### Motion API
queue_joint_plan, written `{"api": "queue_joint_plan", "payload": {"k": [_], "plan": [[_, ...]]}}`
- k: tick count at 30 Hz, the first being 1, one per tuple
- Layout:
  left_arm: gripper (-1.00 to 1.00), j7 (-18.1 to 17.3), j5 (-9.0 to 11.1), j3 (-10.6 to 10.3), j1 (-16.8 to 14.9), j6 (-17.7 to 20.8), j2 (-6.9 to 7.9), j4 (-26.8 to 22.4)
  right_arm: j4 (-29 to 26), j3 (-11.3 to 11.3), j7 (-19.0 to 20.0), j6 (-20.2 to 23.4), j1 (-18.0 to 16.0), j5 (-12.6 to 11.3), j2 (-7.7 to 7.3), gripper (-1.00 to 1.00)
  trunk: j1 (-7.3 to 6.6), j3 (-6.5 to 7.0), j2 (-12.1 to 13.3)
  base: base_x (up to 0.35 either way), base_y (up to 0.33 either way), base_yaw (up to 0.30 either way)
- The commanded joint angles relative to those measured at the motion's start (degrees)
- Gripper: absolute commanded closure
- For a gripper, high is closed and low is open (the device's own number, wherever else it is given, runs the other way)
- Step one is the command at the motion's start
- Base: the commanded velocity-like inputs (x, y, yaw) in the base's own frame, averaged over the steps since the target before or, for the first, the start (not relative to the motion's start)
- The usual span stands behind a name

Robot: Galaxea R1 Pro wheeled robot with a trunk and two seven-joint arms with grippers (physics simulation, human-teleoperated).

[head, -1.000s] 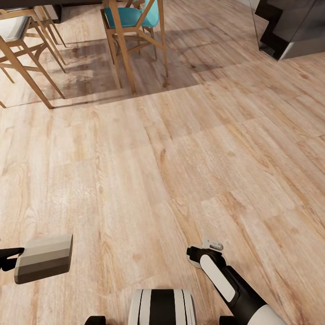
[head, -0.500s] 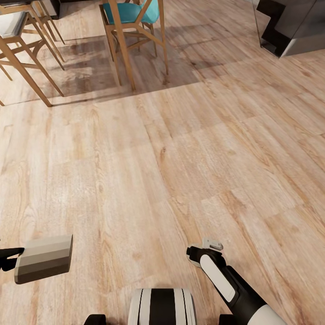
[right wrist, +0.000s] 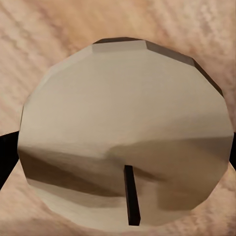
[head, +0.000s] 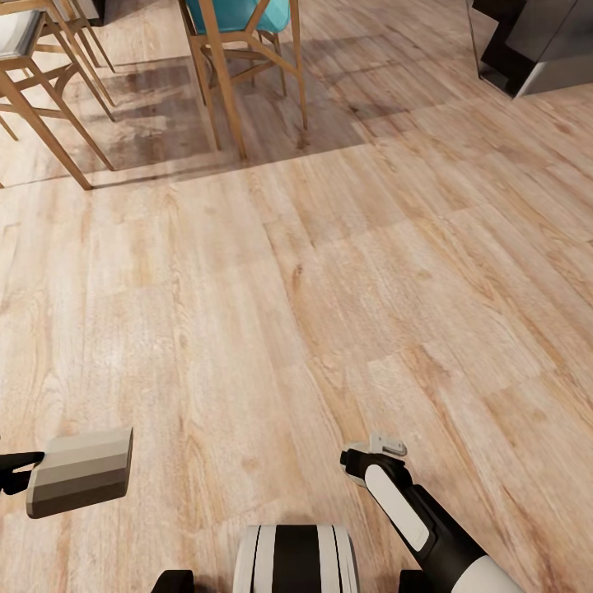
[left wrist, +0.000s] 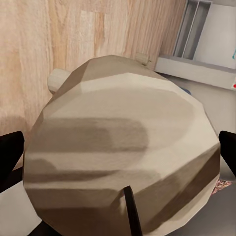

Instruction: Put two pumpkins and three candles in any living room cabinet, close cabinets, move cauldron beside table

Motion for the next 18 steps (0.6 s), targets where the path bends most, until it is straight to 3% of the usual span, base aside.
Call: {"api": "queue_joint_plan", "payload": {"k": [1,2,18], "plan": [[1.00,0.0,0.3,0.0,0.0,0.5,0.03,0.0,-0.1,0.2,-0.5,0.2,0.0,-0.5,-0.08,-1.00,0.00,-0.04,0.0,0.000,0.000,0.000],[1.00,0.0,0.3,0.0,0.0,0.5,0.03,0.0,0.0,0.2,-0.5,0.2,0.0,-0.6,-0.08,1.00,0.00,-0.04,0.0,0.000,0.000,0.000],[1.00,0.0,0.3,0.0,0.0,0.5,0.03,0.0,0.0,0.2,-0.5,0.2,0.0,-0.6,-0.08,1.00,0.00,-0.04,0.0,0.000,0.000,0.000]]}}
